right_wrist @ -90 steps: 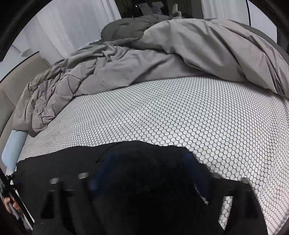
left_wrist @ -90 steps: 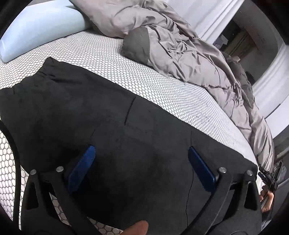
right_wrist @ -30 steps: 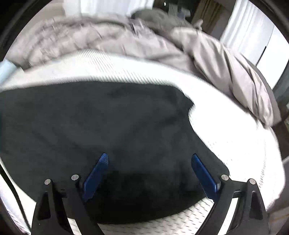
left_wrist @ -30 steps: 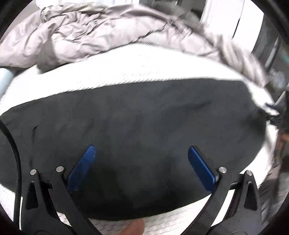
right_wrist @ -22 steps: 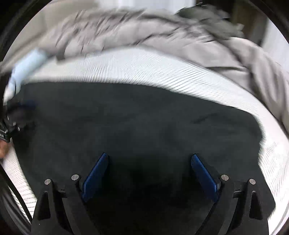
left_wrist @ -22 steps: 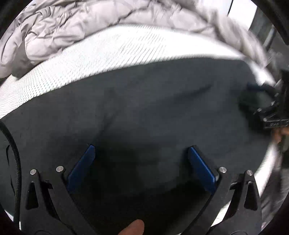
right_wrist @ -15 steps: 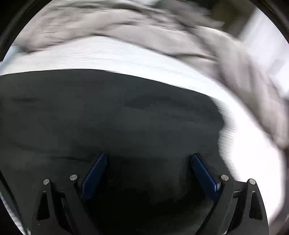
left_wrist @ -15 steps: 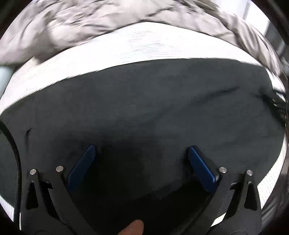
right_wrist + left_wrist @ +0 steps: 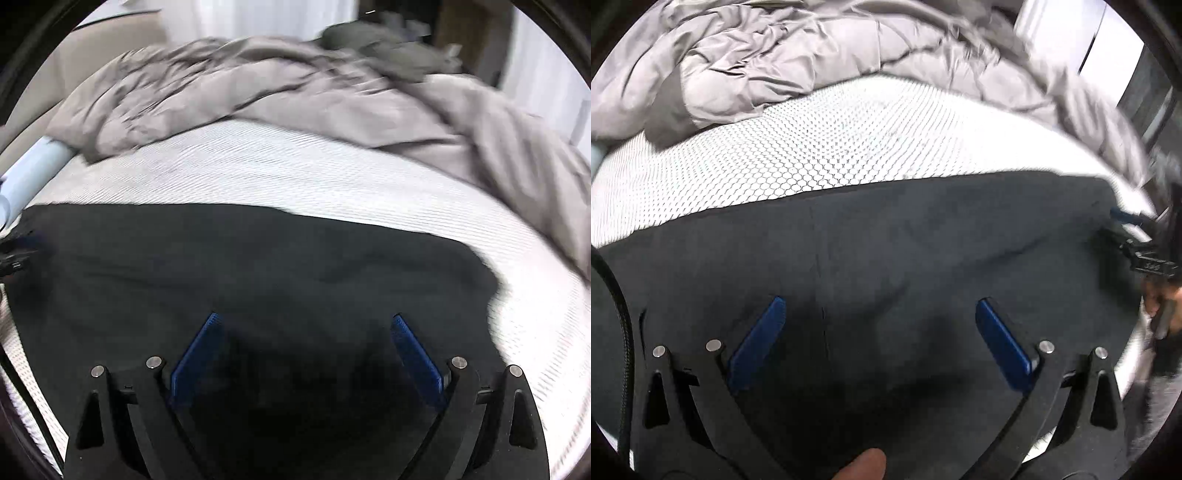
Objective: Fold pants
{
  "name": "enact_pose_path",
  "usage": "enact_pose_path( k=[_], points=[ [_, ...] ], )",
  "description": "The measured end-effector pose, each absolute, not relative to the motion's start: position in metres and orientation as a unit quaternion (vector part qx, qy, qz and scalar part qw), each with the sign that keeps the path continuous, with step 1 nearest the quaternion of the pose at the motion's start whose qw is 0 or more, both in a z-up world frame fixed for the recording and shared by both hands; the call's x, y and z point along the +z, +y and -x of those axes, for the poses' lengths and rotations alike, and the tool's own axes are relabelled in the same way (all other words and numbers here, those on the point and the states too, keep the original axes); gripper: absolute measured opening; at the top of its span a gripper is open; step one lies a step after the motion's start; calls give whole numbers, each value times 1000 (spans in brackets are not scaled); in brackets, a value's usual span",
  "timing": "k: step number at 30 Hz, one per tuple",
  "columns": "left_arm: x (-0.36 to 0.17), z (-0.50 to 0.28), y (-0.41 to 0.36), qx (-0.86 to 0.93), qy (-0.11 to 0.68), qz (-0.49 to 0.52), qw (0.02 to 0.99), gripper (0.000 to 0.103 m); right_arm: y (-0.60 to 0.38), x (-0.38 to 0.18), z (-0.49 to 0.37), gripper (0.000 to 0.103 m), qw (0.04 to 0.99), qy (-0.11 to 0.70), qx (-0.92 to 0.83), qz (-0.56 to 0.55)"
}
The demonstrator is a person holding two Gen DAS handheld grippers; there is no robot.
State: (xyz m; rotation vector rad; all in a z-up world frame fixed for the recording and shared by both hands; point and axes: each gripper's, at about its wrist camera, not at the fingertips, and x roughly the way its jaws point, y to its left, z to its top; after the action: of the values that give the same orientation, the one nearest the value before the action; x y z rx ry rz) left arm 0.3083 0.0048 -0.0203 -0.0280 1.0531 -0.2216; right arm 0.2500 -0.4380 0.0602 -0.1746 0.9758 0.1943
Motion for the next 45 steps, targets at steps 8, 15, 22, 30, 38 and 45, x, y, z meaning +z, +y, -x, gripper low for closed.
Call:
enact_pose_path(
  k=[8,15,22,30,38,45],
  points=[
    [-40,-318,55,-44,518,31,854,102,-468,32,-274,94,859,501,-12,109],
    [-37,-300,66,-34,508,25,860,102,-492,33,-263,92,866,484,-58,112],
    [-16,-324,42,-83,478,79,871,102,-462,54,-273,92,884,465,32,48],
    [-47,-348,45,-31,518,54,853,102,-429,18,-319,92,854,505,31,119],
    [-30,-320,88,-1,483,87,871,102,-495,41,-289,93,865,485,-71,107],
    [-17,-269,-23,-170,457,25,873,102,-413,56,-231,93,865,479,125,85]
  ],
)
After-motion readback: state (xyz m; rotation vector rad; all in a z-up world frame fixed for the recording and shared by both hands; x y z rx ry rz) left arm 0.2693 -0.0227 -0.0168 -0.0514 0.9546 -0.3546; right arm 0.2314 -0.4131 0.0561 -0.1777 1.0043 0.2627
